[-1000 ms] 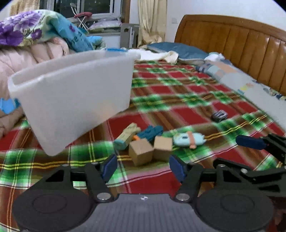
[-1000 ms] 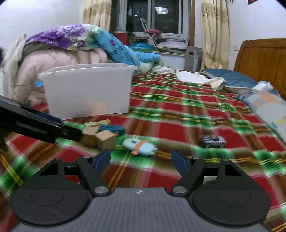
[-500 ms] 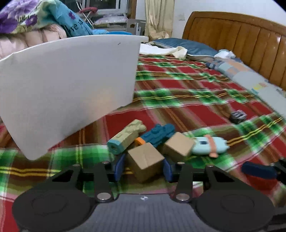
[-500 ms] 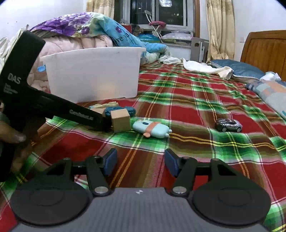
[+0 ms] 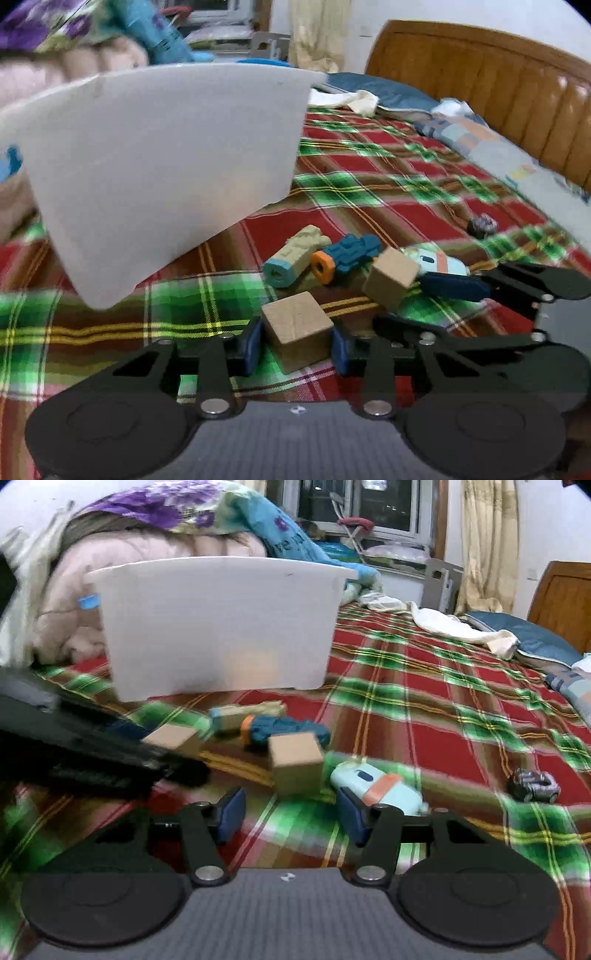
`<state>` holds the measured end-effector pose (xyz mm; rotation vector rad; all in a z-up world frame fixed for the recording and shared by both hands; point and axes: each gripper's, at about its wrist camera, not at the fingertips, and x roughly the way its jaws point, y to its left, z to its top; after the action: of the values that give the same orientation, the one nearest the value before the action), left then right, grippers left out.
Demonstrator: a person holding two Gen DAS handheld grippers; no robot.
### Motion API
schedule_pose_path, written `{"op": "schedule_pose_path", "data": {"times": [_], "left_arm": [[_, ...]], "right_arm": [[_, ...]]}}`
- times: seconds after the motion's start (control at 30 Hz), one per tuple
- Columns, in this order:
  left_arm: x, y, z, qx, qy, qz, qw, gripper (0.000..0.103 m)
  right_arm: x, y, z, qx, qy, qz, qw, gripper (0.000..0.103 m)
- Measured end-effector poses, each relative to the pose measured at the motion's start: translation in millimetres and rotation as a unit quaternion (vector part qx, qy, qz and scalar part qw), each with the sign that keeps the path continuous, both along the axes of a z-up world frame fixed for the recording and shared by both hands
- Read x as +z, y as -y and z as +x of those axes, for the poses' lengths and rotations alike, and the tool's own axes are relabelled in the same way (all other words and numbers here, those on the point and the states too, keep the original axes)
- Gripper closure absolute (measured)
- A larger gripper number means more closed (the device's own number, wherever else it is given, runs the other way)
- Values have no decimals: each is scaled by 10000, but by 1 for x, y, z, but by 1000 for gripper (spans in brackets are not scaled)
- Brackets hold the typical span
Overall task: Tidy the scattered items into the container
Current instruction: 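Grasp a wooden cube with the left tool while the right tool grasps another wooden cube, then carry both wooden cubes over the bin and open both tools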
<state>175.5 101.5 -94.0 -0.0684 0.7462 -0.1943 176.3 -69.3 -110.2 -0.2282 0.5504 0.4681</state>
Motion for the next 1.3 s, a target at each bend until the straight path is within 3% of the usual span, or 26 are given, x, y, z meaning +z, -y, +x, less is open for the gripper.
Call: {"op": "schedule_pose_path", "data": {"times": [0.1,0.13,0.3,0.57,0.93,1.3], "left_arm": [[-1,2,1,18,15,46,10000,62],[-2,4,1,26,23,66,10000,62],[-1,6,1,134,-1,-32,9999,62],[13,17,-14,129,47,135,9998,62],[89,18,-31,276,810,175,9962,62],[146,-17,-11,828,1341,129,9874,62]], "right_arm": [[1,-6,12,-62,-14,-59,10000,60],[1,-6,16,-70,-76,-58,9999,70],[1,-3,6,-94,-108,-40,9999,70],[15,6,-16,-140,-118,-195,9996,70],[81,17,-28,-268,459,42,9986,70],[141,-19,0,-21,1049,355,9938,70]]}}
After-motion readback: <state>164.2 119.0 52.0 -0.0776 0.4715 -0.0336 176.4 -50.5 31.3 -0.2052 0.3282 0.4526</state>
